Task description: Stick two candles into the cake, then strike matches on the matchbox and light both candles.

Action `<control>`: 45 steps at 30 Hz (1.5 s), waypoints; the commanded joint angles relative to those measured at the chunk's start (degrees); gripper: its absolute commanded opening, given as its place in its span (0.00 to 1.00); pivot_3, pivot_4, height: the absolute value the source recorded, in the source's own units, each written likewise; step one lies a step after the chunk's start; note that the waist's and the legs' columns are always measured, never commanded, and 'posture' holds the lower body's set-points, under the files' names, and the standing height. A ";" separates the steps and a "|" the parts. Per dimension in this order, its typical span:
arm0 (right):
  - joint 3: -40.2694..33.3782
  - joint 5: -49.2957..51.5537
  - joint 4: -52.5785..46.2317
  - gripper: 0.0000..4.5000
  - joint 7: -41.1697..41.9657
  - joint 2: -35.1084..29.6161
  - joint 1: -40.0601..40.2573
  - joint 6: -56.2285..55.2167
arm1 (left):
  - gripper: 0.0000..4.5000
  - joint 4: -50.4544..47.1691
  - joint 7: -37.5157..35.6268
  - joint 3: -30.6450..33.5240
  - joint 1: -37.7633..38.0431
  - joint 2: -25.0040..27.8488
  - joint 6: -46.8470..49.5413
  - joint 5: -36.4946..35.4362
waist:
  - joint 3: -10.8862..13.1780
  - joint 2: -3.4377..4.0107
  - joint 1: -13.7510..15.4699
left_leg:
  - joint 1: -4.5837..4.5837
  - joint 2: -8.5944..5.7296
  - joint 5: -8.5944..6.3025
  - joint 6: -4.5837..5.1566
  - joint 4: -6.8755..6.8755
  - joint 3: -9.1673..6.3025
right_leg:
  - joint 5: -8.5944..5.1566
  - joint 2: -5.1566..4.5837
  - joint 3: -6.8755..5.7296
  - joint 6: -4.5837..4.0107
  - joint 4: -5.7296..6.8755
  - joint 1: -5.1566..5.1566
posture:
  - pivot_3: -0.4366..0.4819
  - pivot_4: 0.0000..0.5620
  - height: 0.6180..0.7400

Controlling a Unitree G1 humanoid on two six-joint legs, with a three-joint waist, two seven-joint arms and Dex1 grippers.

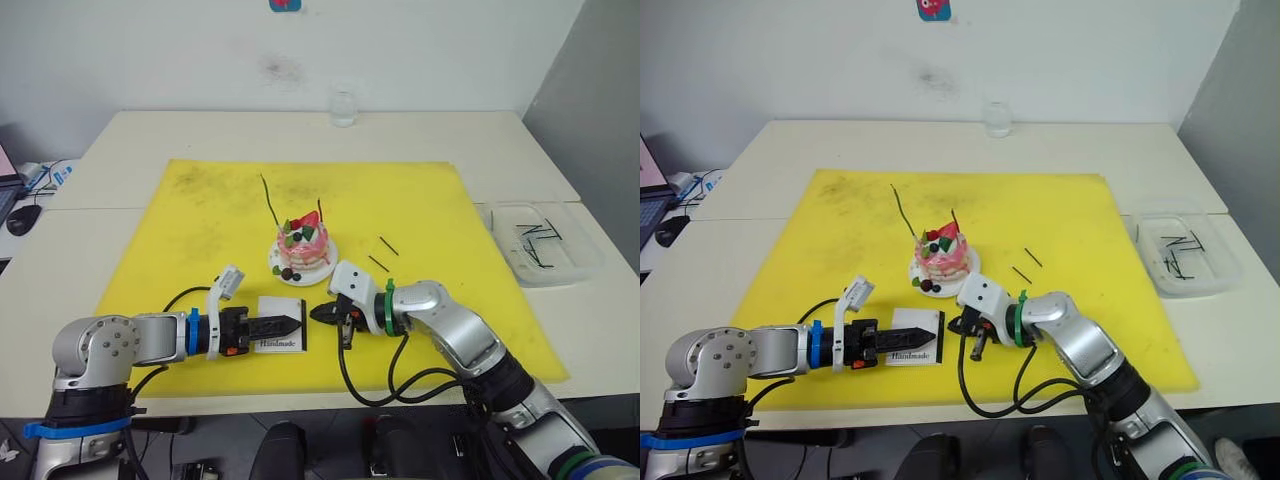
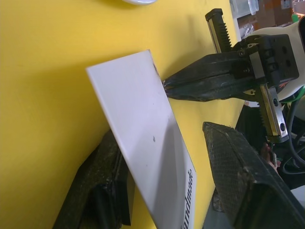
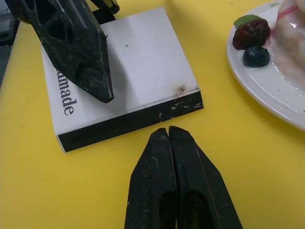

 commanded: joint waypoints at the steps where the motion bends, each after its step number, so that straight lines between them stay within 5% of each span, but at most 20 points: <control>1: 1.28 -0.14 0.34 0.00 1.26 0.47 -0.98 -1.40 | 0.57 1.03 0.94 0.08 1.09 0.65 0.71 1.24 | 0.00 0.00 -0.01 | 0.00 0.00 0.00 0.00 0.00 0.00 | 0.00 0.01 0.00 0.00 0.00 0.00 | 0.48 0.27 1.00; 27: 0.40 -0.72 1.83 0.00 2.41 1.38 -2.46 -3.36 | 0.57 1.08 0.63 -0.97 1.77 0.95 -0.66 2.12 | 0.00 0.00 -0.03 | 0.00 0.03 0.00 0.00 -0.01 0.00 | 0.00 -0.02 0.02 0.00 0.00 0.00 | 0.48 0.27 1.00; 36: -0.35 -0.47 0.78 0.00 2.38 -0.21 -1.72 -2.83 | 0.03 1.24 0.35 -1.95 2.56 1.85 -1.54 3.49 | 0.00 0.00 -0.02 | -0.01 0.03 0.00 0.00 -0.04 0.01 | -0.01 -0.02 0.04 -0.01 -0.05 -0.02 | 0.48 0.27 1.00; 45: -3.72 1.26 -2.47 0.00 0.21 -0.26 -0.68 -0.91 | 0.01 -0.88 -2.23 -2.97 3.37 2.97 -4.91 3.41 | 0.00 0.00 -0.02 | -0.01 0.04 0.00 0.00 -0.04 0.00 | -0.01 -0.04 0.03 -0.01 -0.03 -0.02 | 0.48 0.27 1.00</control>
